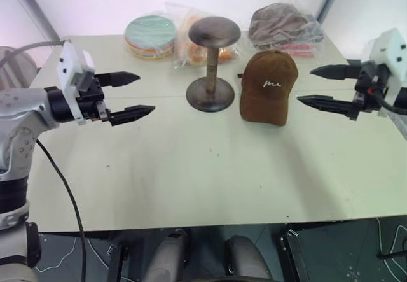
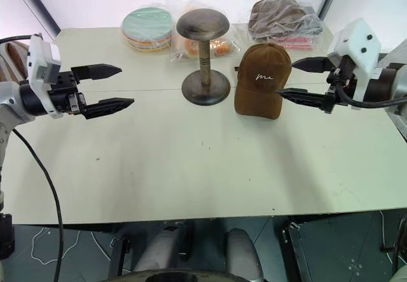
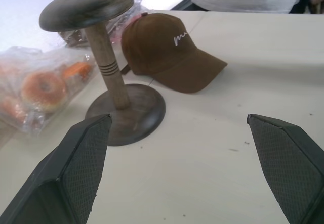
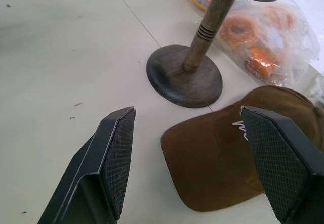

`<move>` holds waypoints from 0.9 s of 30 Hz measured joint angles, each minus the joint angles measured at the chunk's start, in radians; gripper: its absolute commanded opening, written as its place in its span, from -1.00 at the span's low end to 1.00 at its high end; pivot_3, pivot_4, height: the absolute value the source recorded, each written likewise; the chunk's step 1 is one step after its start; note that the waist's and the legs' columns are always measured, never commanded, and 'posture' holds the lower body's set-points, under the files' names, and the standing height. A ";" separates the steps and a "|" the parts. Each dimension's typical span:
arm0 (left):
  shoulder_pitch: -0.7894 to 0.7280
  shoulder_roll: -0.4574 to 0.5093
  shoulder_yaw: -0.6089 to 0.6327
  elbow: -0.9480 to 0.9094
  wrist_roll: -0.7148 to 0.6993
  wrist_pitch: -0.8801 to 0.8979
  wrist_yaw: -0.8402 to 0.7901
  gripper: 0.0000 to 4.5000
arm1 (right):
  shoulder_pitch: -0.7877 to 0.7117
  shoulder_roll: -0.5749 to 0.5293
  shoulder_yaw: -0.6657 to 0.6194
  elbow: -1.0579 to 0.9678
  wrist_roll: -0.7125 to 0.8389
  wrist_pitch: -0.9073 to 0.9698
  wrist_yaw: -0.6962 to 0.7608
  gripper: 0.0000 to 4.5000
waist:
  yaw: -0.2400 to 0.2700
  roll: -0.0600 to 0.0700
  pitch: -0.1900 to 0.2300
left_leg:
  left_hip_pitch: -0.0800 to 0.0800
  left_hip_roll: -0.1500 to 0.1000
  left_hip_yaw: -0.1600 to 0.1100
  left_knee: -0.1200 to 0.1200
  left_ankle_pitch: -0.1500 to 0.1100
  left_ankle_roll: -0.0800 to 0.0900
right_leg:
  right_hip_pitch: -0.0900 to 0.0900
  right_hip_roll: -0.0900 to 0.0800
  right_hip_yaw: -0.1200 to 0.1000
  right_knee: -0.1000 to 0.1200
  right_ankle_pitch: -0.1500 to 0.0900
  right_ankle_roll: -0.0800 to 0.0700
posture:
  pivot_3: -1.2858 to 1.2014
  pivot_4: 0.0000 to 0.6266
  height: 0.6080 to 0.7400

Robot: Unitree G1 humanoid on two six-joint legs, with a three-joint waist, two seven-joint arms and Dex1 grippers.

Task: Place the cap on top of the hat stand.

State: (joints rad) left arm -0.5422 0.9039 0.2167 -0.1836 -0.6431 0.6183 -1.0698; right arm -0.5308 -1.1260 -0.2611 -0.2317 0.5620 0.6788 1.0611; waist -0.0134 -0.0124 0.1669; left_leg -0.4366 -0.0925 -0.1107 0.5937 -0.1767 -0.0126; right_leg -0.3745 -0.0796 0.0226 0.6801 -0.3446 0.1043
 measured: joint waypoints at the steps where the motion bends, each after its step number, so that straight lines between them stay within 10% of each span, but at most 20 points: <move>1: 0.000 0.000 0.000 -0.002 -0.001 0.003 0.000 1.00 | 0.007 0.000 -0.002 0.000 0.000 0.000 0.000 0.50 | 0.000 0.000 0.000 | 0.000 0.000 0.000 0.000 0.000 0.000 | 0.000 0.000 0.000 0.000 0.000 0.000 | 0.03 -0.52 1.00; 27: -0.005 0.000 -0.001 -0.007 -0.013 0.011 0.005 1.00 | 0.047 0.000 -0.026 -0.035 0.010 0.002 -0.024 0.50 | 0.000 0.001 0.000 | 0.000 0.000 0.000 0.000 0.000 0.000 | 0.000 0.000 0.000 0.000 0.000 0.000 | 0.03 -0.52 1.00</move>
State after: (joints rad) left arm -0.5468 0.9036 0.2154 -0.1907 -0.6560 0.6297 -1.0645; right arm -0.4834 -1.1259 -0.2876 -0.2664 0.5721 0.6813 1.0367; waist -0.0130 -0.0118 0.1673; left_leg -0.4366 -0.0925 -0.1106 0.5939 -0.1767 -0.0126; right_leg -0.3743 -0.0796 0.0226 0.6801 -0.3446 0.1043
